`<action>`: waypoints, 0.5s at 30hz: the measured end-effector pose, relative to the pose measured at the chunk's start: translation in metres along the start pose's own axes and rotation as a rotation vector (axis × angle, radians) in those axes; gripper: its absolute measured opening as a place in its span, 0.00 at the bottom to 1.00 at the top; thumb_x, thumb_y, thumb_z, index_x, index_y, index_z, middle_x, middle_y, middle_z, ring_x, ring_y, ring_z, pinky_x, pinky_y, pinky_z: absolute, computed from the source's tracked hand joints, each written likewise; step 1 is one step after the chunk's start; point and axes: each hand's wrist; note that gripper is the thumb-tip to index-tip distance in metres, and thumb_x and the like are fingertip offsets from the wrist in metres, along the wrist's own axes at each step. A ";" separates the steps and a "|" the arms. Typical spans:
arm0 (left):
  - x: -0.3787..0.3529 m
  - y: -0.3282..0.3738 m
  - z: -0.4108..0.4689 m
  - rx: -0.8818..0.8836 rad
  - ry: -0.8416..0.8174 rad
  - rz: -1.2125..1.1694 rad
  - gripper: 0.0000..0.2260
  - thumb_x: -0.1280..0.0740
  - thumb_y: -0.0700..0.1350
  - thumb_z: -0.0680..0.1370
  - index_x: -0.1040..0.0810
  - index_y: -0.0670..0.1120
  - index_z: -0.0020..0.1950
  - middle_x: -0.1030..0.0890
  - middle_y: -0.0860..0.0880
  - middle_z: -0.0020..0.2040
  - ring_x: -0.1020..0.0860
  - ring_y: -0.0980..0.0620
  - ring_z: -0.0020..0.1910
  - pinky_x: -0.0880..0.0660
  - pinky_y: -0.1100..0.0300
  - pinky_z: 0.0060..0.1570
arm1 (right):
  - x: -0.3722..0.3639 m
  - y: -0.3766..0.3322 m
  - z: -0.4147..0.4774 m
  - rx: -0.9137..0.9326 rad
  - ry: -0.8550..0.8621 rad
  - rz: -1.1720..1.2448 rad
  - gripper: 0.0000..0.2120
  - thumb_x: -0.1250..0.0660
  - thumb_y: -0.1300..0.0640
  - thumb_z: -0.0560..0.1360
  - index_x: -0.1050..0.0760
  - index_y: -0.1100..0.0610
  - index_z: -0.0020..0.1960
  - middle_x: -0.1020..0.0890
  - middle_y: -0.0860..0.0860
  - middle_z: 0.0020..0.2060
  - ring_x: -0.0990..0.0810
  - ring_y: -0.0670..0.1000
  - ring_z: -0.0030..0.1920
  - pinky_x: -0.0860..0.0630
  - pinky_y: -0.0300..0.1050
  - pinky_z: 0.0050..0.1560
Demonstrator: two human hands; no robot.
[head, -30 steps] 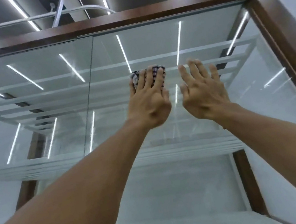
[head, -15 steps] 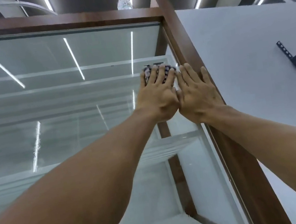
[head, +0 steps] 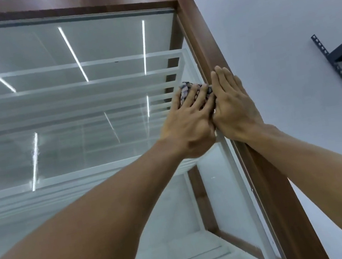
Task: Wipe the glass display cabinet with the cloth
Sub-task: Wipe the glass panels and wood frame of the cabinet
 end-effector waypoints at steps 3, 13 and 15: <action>0.005 -0.013 -0.011 0.024 0.007 0.000 0.28 0.56 0.54 0.86 0.59 0.49 0.84 0.59 0.47 0.85 0.63 0.49 0.83 0.68 0.46 0.80 | -0.004 -0.014 -0.008 0.019 -0.026 -0.139 0.38 0.62 0.48 0.75 0.56 0.63 0.82 0.54 0.58 0.83 0.60 0.54 0.82 0.62 0.53 0.82; 0.026 -0.093 -0.076 0.251 0.071 -0.056 0.26 0.57 0.54 0.87 0.58 0.51 0.84 0.60 0.48 0.85 0.64 0.51 0.83 0.67 0.48 0.80 | -0.040 -0.124 0.009 0.072 -0.066 0.030 0.36 0.65 0.46 0.78 0.58 0.61 0.83 0.55 0.57 0.83 0.61 0.53 0.82 0.64 0.53 0.81; 0.032 -0.117 -0.092 0.298 0.084 -0.067 0.26 0.57 0.54 0.87 0.57 0.52 0.85 0.59 0.49 0.85 0.64 0.52 0.83 0.68 0.49 0.80 | -0.046 -0.154 0.015 0.085 -0.053 0.077 0.39 0.68 0.44 0.75 0.56 0.61 0.83 0.54 0.58 0.83 0.60 0.53 0.82 0.64 0.53 0.81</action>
Point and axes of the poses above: each hand's wrist, its own z-axis towards the middle knuckle, its own x-axis out of the back of the hand, y = z × x
